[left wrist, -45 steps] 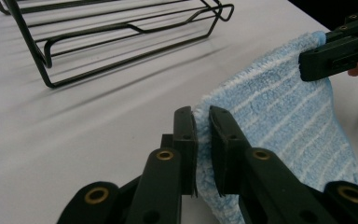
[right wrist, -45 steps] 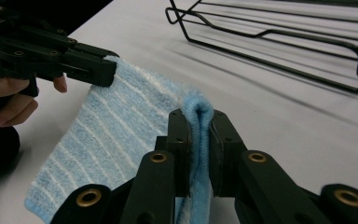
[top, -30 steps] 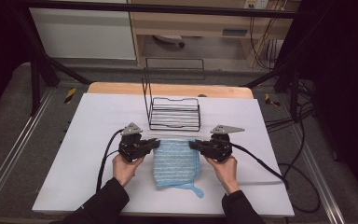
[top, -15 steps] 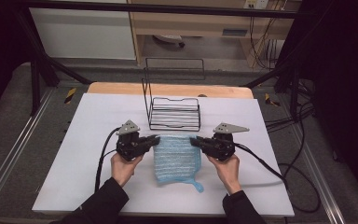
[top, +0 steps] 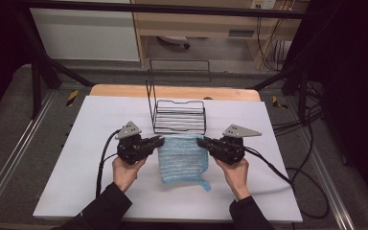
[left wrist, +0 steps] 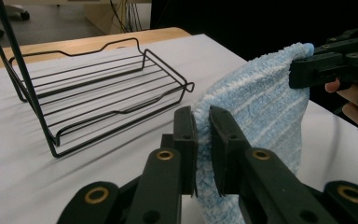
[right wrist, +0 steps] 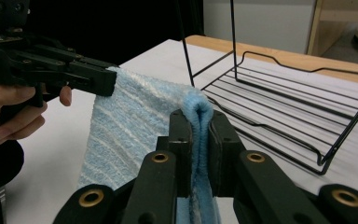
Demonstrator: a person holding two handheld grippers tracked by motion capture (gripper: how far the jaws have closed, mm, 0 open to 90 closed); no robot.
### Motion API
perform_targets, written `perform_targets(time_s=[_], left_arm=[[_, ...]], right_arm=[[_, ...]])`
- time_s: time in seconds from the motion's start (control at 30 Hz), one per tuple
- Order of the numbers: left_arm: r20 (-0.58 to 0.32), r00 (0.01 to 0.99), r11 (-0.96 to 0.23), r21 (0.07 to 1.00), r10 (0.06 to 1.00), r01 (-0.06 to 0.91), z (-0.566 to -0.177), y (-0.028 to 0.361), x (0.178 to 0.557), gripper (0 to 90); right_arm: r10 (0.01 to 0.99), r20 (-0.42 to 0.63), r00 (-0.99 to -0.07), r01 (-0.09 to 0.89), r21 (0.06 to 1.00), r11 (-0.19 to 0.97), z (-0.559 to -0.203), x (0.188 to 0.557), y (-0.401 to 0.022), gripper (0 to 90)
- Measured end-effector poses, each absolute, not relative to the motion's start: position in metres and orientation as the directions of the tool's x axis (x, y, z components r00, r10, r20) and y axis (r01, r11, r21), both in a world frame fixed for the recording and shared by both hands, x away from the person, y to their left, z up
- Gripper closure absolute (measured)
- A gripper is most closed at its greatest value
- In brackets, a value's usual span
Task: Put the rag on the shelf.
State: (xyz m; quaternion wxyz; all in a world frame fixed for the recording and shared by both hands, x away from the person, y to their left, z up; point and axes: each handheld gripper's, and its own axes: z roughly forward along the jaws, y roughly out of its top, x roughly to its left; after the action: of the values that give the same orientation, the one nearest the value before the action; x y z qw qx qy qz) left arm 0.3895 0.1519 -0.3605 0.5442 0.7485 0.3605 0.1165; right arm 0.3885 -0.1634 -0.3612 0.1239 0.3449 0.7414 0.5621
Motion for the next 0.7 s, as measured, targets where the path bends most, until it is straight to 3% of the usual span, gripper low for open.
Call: perform_targets(time_s=[0.7], left_arm=[[-0.182,0.723,-0.100,0.939,0.666,0.328,-0.333,0.155,0.379,81.4]], right_arm=[[0.657,0.132,-0.742,0.254,0.963,0.093,-0.330,0.371,-0.161,82.1]])
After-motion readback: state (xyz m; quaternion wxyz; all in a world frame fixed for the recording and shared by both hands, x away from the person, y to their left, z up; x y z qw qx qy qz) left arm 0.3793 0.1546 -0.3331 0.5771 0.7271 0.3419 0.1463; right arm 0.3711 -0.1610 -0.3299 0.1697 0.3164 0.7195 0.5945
